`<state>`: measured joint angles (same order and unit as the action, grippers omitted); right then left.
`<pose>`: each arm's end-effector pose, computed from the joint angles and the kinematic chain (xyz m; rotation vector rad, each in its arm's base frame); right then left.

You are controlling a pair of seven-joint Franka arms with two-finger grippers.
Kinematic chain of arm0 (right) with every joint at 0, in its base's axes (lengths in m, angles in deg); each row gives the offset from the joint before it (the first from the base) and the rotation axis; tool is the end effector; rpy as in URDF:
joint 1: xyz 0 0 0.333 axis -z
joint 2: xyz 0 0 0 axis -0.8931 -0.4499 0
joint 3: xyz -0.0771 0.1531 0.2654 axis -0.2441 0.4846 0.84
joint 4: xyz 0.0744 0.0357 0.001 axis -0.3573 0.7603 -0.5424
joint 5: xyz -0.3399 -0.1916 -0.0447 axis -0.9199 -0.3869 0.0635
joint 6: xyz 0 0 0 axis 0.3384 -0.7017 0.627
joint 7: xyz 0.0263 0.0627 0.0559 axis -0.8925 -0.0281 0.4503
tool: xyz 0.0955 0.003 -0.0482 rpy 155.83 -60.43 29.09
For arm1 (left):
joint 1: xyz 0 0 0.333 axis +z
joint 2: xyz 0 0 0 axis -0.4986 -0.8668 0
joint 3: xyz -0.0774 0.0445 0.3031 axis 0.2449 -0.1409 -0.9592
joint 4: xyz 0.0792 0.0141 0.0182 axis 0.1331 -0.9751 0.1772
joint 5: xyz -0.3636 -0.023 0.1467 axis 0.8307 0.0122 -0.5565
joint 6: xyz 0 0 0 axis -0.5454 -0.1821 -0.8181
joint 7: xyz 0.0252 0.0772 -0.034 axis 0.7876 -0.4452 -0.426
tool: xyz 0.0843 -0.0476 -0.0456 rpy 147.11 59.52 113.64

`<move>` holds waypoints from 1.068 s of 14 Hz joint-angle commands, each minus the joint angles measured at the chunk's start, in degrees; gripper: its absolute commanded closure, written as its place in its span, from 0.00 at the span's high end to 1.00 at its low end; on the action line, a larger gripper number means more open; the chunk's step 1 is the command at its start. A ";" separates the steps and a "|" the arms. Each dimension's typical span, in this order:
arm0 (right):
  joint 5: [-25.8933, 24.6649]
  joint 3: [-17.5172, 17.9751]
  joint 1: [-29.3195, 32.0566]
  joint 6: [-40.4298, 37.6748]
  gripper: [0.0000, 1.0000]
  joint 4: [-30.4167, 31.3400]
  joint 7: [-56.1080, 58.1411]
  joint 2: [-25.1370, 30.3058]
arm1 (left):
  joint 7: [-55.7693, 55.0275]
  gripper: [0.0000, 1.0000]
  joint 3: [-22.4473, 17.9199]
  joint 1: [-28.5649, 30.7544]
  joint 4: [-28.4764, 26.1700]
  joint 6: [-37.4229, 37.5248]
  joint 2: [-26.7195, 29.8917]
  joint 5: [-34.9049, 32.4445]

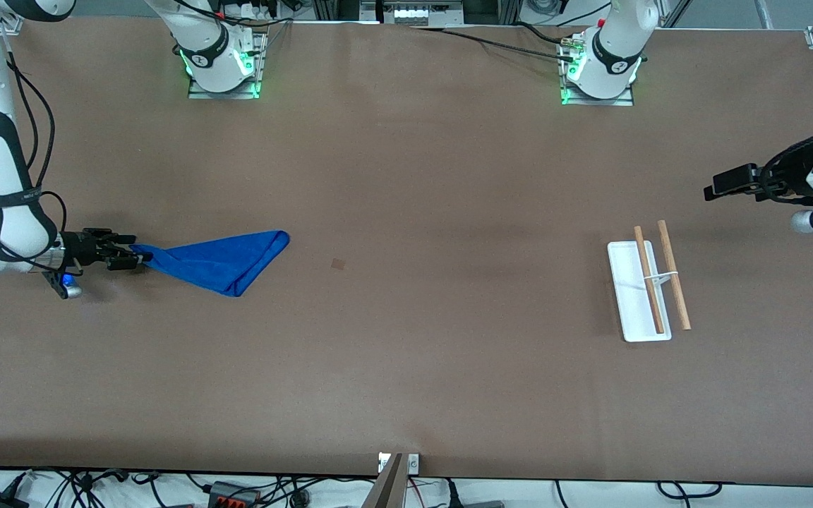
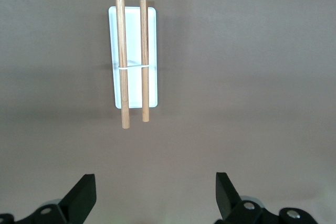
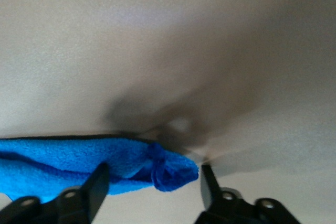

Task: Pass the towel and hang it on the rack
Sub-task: 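Reach the right gripper to the blue towel's corner and grasp it, then lift the blue towel with the right gripper toward the table's middle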

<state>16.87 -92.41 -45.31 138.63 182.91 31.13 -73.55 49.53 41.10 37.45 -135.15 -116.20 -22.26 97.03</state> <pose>0.5770 -0.1960 0.1506 -2.5628 0.8065 0.6399 0.5740 0.0362 0.5460 2.9533 0.0855 -0.2355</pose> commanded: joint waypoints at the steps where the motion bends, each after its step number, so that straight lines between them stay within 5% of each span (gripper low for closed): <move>1: 1.13 0.83 0.51 0.37 0.59 -0.62 -0.66 -0.53 | 2.83 1.00 0.11 1.25 1.01 1.03 -0.57 1.49; 5: 0.95 1.00 0.42 -0.06 0.16 -0.80 0.74 -0.53 | 2.83 1.00 0.20 1.16 1.01 1.03 -0.57 1.49; 7: 0.78 1.09 0.42 -0.50 0.05 -0.89 1.01 -0.44 | 2.66 1.00 0.28 1.07 1.10 1.03 -0.57 1.49; 11: 0.78 2.49 -0.11 -2.77 0.00 -2.20 1.54 1.75 | 2.31 1.00 0.63 1.07 1.19 0.94 -0.57 1.40; 15: 0.34 3.99 -3.25 -17.62 0.00 -15.53 1.01 2.29 | 2.65 1.00 0.64 1.16 1.19 0.94 -0.57 1.40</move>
<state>16.87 -88.59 -46.21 126.99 173.76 32.28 -71.84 50.95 41.59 38.26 -135.13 -116.20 -22.57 97.45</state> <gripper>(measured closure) 0.974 0.000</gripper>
